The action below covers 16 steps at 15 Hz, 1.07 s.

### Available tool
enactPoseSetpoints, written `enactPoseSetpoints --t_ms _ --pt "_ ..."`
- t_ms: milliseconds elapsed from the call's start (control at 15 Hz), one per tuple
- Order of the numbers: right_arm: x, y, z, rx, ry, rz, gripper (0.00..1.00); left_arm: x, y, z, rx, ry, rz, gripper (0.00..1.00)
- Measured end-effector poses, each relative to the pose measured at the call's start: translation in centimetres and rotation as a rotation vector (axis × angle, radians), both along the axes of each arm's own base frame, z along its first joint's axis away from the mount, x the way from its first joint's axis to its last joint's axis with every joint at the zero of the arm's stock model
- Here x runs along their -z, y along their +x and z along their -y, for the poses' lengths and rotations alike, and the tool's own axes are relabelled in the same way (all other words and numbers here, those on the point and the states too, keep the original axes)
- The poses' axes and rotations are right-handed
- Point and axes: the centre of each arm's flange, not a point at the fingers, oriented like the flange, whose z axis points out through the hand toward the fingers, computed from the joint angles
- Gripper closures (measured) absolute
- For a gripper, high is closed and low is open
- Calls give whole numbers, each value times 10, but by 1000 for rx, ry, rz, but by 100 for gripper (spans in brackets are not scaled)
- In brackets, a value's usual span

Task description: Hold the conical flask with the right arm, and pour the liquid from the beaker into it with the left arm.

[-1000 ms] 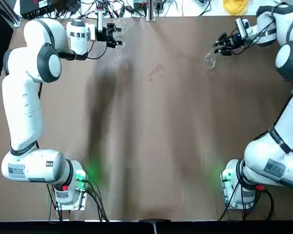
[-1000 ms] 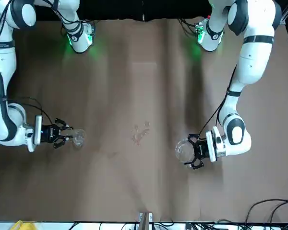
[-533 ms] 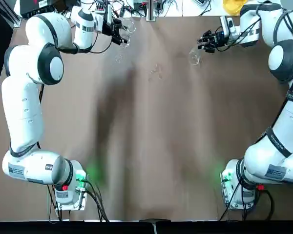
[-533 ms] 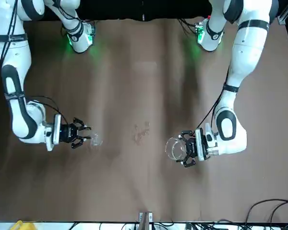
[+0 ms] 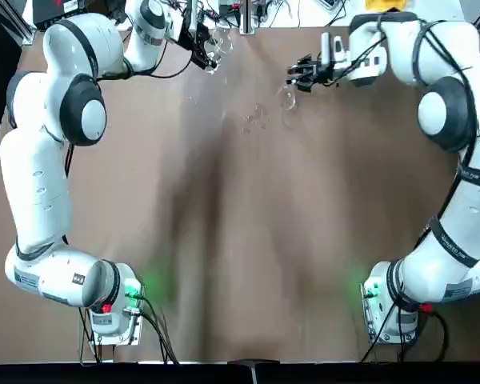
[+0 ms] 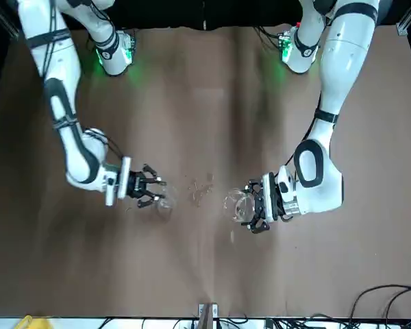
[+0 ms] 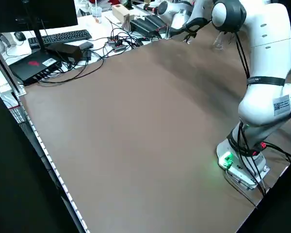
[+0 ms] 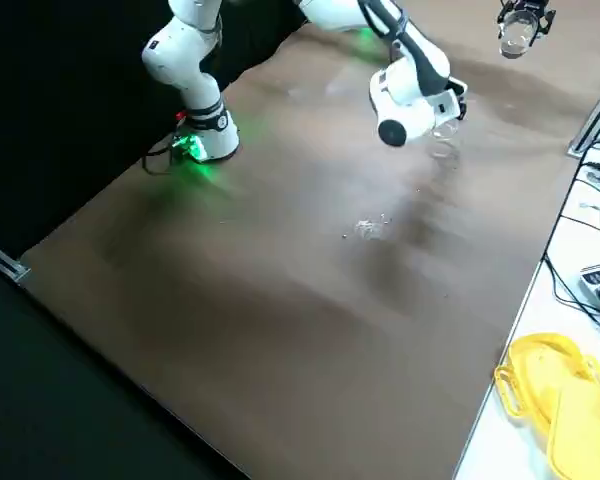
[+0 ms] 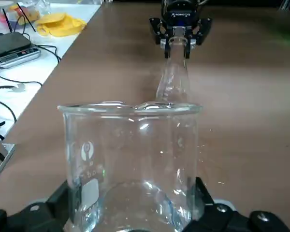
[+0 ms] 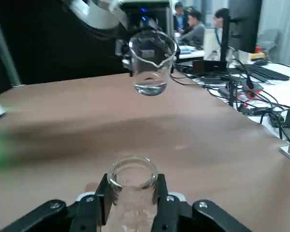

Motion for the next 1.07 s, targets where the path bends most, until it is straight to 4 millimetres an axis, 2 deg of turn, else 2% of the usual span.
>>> enactPoseSetpoints --t_ms 67,133,400,733,1067 --pt "0 -4 -18 31 -15 -1 61 -4 -2 4 3 17 -1 2" --pt "-1 -13 -51 72 -38 -5 61 -10 -4 11 7 52 -13 2" --pt "-9 -26 -99 116 -42 -10 61 -13 -8 18 26 115 -20 2" --pt "-12 -33 -130 190 20 -52 61 -13 -12 24 59 145 -3 2" --pt "1 -28 -153 262 1 -68 61 -12 -15 26 95 147 3 2"
